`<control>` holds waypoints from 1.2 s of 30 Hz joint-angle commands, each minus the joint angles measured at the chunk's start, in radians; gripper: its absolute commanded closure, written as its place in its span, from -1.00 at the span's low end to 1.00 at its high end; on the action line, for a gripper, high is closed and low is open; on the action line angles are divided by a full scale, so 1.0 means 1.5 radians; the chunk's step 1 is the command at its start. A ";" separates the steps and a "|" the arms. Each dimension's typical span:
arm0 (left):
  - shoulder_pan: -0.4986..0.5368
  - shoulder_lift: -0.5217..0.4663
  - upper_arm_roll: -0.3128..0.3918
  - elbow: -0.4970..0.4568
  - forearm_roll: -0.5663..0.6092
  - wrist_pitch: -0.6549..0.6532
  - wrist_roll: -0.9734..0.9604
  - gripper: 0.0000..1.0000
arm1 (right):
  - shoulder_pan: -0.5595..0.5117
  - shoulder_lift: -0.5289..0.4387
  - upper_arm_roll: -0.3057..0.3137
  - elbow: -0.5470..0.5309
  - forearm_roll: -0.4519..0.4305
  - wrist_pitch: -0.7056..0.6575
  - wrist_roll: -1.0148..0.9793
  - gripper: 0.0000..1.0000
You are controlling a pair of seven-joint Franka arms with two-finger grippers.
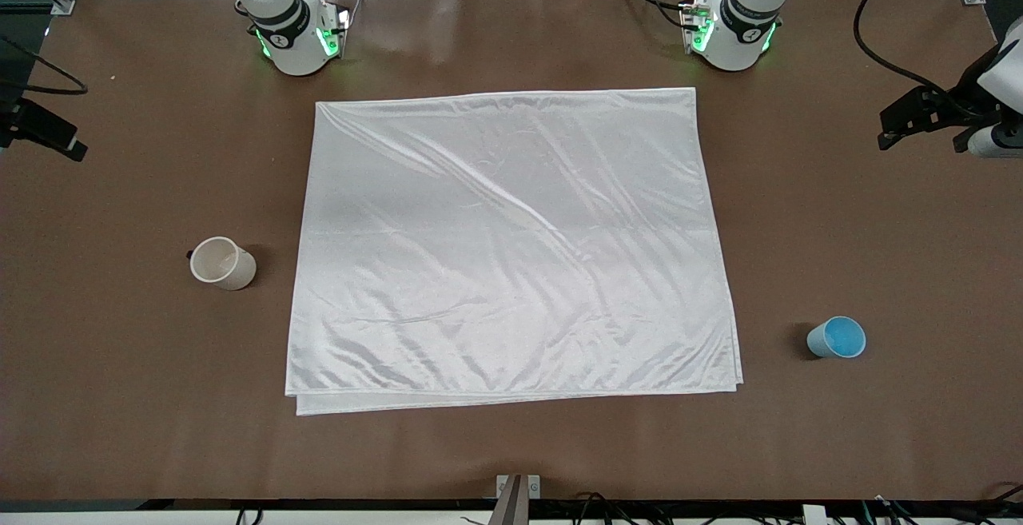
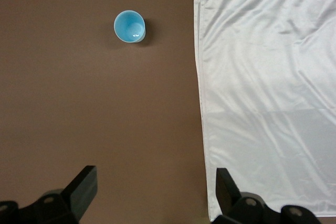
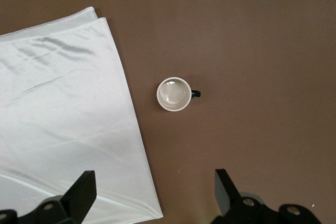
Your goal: Place blue cup into white mug on cloth
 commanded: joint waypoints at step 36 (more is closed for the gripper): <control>0.038 0.148 0.001 0.031 0.040 0.083 0.033 -1.00 | 0.002 -0.004 0.000 -0.032 0.003 0.026 -0.006 -1.00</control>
